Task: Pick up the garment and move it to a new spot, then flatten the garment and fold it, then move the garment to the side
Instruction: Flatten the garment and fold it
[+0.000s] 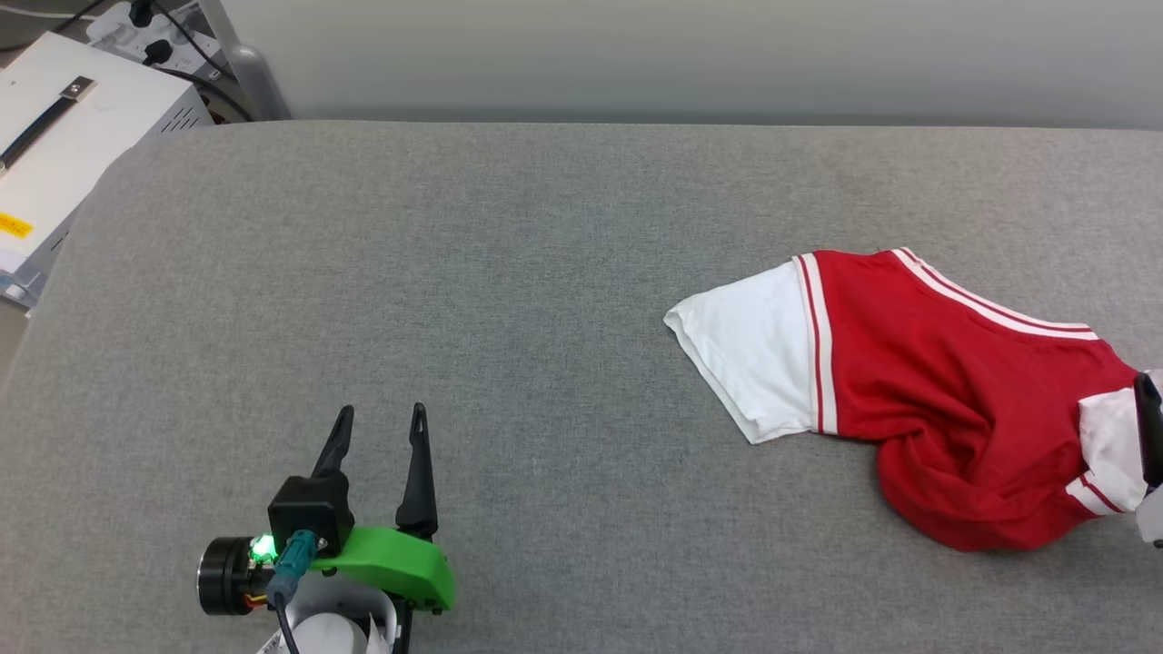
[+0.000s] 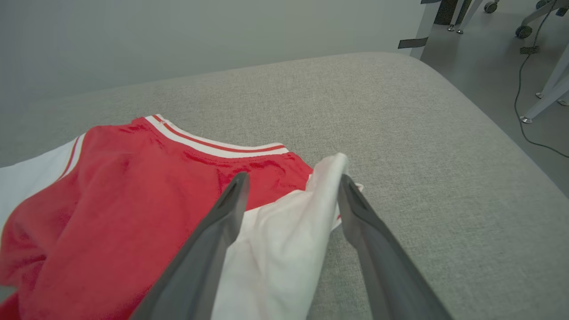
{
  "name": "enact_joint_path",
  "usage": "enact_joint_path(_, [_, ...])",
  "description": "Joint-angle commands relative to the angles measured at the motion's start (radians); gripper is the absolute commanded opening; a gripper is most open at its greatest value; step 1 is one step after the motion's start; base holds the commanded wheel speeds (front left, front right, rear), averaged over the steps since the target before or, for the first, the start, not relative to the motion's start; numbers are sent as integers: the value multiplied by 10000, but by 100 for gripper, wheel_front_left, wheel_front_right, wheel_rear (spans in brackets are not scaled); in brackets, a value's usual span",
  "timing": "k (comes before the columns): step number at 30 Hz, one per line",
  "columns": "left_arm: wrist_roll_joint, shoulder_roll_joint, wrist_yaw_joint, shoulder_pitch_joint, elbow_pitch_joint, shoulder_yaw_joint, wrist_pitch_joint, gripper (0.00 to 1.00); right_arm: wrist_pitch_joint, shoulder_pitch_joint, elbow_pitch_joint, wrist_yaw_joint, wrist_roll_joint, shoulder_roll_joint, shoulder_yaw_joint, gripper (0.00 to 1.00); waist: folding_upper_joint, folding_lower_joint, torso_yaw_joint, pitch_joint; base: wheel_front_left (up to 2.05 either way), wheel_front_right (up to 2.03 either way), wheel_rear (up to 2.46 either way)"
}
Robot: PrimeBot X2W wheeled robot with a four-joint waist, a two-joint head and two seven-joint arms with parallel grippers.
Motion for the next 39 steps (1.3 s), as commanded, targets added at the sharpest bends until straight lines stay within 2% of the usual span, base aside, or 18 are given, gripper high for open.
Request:
enact_joint_path(1, [93,-43,10,134,-64,55,-59,100,-203,92,-262,-9,-958,177,-230,100,56,0,-110,-101,0,0,0])
enact_joint_path(6, [333,-2,-128,11,-246,259,-59,100,-576,351,-1923,-9,-2711,1213,-1503,100,56,0,-269,-195,0,0,0])
enact_joint_path(10, [494,127,-260,-254,-361,384,-59,100,-635,720,-3509,-9,-3909,2191,-2054,100,56,0,-384,-231,0,0,0])
enact_joint_path(16, [708,420,-468,-911,-480,497,-59,100,-708,1422,-5337,-9,-5034,3540,-1987,100,56,0,-562,-266,0,0,0])
enact_joint_path(19, [773,478,-517,-1160,-559,512,-59,100,-767,1605,-5826,-9,-5224,3819,-1676,100,56,0,-611,-261,0,0,0])
enact_joint_path(25, [824,504,-564,-1247,-650,529,-59,100,-822,841,-6250,-9,-5208,3510,-975,100,56,0,-606,-285,0,0,0])
enact_joint_path(30, [787,416,-554,-1127,-723,504,-59,100,-336,-787,-5712,-9,-4931,2654,631,100,56,0,-335,-204,0,0,0])
enact_joint_path(34, [743,313,-527,-1092,-721,441,-59,100,1335,-2406,-4760,-9,-4089,1843,2729,100,56,0,22,-93,0,0,0])
enact_joint_path(39, [687,215,-523,-1132,-739,384,-59,100,4746,-4317,-3527,-9,-1926,848,6297,100,56,0,440,112,0,0,0])
